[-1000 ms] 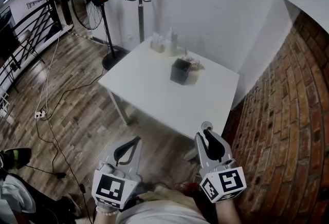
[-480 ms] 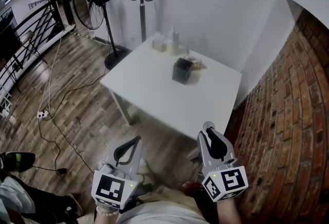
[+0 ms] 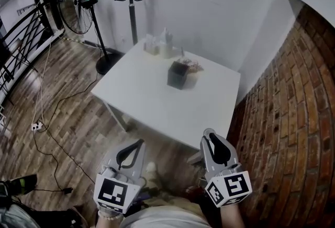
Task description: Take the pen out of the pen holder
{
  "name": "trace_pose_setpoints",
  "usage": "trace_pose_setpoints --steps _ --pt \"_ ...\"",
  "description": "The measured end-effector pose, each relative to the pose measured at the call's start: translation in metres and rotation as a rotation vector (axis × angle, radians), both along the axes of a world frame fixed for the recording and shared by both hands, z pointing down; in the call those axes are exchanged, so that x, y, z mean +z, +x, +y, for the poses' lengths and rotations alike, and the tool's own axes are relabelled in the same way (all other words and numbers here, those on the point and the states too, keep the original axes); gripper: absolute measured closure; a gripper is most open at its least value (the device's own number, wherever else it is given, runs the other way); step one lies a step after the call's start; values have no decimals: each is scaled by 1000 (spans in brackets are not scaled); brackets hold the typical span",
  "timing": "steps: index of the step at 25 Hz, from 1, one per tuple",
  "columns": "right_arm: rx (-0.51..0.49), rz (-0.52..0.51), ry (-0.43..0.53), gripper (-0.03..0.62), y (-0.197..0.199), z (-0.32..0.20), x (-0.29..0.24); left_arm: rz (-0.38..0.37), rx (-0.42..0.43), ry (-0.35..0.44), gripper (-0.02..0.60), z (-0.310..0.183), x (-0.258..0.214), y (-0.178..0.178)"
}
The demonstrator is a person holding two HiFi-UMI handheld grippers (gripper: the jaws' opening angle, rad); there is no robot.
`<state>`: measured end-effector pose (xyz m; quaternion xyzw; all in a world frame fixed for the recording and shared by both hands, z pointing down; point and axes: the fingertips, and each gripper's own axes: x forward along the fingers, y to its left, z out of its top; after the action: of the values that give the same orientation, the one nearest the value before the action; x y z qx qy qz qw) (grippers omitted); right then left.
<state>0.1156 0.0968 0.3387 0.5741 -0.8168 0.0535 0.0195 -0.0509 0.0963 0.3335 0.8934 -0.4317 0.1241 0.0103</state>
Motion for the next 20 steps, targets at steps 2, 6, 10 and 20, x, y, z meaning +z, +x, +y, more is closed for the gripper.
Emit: trace_pose_setpoints --steps 2,6,10,20 --pt "13 1 -5 519 3 -11 1 4 18 -4 589 -14 1 4" --pt "40 1 -9 519 9 -35 -2 2 56 -6 589 -44 -1 14" --pt "67 3 -16 519 10 -60 -5 2 91 -8 589 -73 -5 19" --pt "115 27 -34 519 2 -122 -10 16 142 -23 589 -146 -5 12"
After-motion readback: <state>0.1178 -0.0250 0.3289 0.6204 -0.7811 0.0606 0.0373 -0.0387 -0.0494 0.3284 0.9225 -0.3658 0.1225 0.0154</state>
